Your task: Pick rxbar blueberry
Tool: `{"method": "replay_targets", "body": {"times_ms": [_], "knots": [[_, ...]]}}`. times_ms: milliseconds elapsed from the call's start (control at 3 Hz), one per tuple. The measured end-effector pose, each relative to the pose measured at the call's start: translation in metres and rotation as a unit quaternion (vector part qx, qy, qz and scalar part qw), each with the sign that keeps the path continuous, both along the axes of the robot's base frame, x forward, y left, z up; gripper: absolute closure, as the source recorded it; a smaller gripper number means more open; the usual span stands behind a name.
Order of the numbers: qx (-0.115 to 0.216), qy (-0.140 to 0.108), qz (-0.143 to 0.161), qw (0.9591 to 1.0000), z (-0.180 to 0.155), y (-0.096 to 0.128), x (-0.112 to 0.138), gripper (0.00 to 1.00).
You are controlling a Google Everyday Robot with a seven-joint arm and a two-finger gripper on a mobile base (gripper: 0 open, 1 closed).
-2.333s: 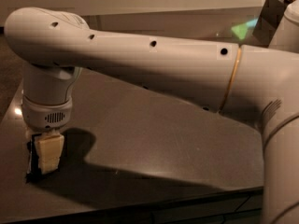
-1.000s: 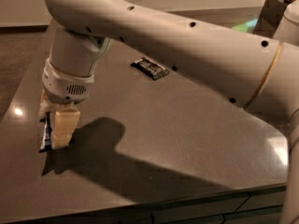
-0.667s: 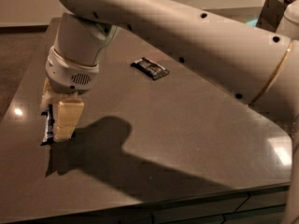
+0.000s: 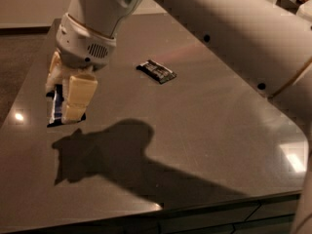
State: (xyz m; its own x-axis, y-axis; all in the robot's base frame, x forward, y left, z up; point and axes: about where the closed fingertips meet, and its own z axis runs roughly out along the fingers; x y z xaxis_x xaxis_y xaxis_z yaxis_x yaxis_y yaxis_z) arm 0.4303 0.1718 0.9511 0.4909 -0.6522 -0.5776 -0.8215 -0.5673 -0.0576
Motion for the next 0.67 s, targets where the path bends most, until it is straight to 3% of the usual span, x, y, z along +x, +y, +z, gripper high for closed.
{"method": "replay_targets", "body": {"times_ms": [333,667], "knots": [[0.013,0.008,-0.003,0.9999,0.0203,-0.0125,0.0159,1.0],[0.013,0.008,-0.003,0.9999,0.0203,-0.0125,0.0159,1.0]]}}
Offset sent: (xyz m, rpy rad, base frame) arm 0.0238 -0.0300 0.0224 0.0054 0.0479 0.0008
